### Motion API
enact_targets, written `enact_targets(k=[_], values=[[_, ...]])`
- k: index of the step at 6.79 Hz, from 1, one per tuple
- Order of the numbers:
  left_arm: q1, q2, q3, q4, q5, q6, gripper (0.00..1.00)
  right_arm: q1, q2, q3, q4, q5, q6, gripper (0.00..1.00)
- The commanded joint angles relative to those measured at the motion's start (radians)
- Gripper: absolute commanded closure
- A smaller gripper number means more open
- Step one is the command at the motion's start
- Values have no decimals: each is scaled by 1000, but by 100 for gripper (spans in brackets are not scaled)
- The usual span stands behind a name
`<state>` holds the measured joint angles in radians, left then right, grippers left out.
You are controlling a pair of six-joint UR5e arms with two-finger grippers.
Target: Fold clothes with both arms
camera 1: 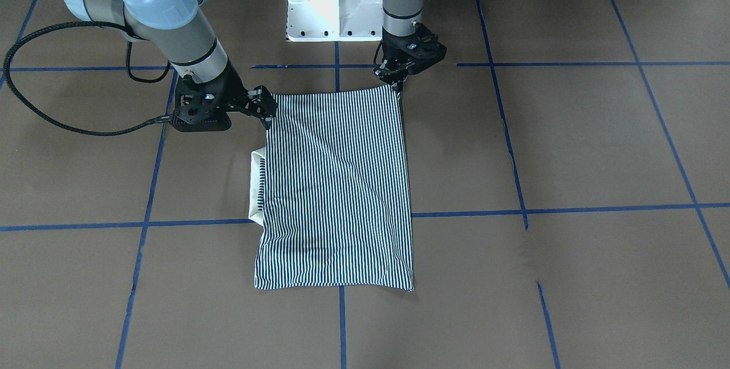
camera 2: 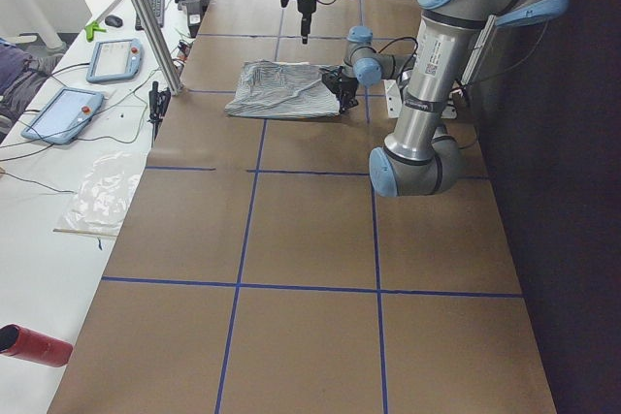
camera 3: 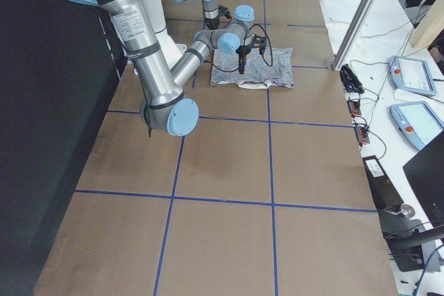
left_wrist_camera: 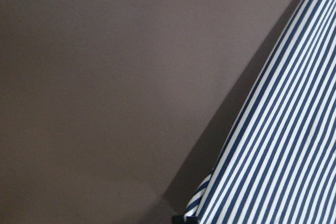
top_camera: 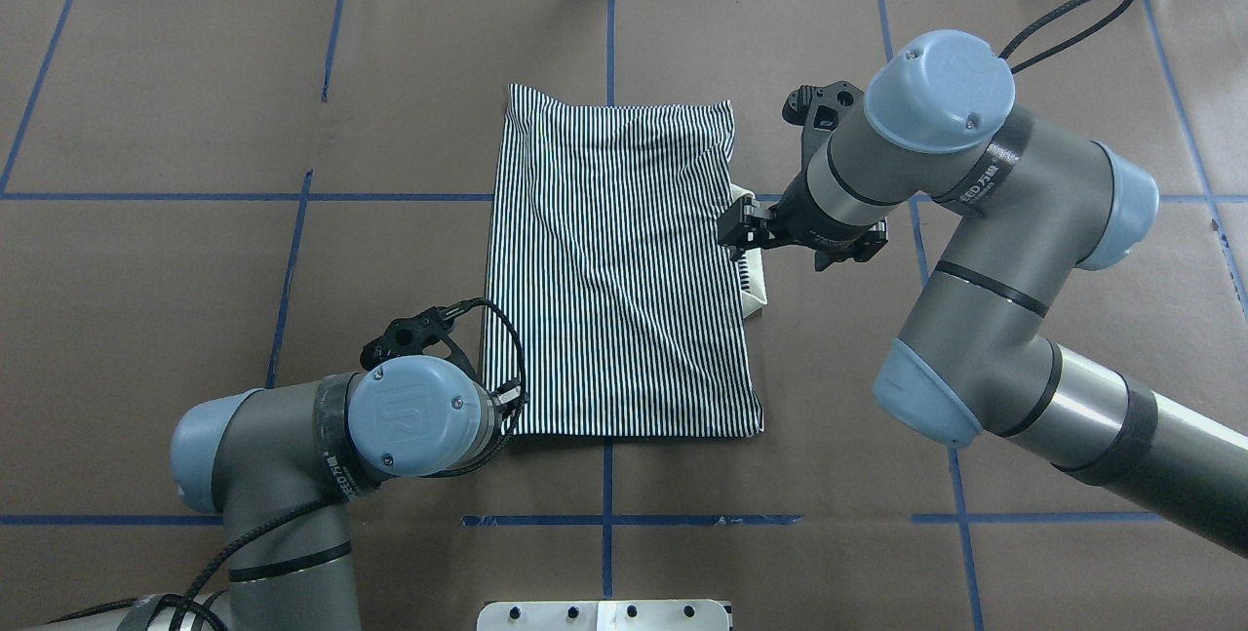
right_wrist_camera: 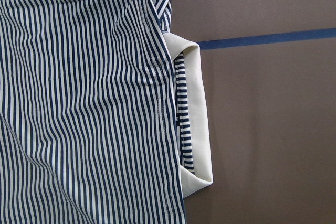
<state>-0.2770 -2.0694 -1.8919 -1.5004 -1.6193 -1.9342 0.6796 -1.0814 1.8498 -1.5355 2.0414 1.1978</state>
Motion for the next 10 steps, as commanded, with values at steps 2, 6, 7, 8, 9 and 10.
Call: enact_targets(k=[2,6,7,8,9,10], values=[[7,-2,8,0,2,0,43,-2,1,0,0,-1,2,0],[10,-12,68,-12,1,0,23,0,0,-1,0,-3,2,0],[10,-12,68,-12,1,0,24,0,0,-1,0,-3,0,0],[10,-14,66,-12,1,0,25,0,0,-3,0,-3,0,0],[9,-15,63,-12,1,0,26,0,0,-1,0,-3,0,0],[9,-18,65,-14,1,0,26,0,0,-1,0,-3,0,0]])
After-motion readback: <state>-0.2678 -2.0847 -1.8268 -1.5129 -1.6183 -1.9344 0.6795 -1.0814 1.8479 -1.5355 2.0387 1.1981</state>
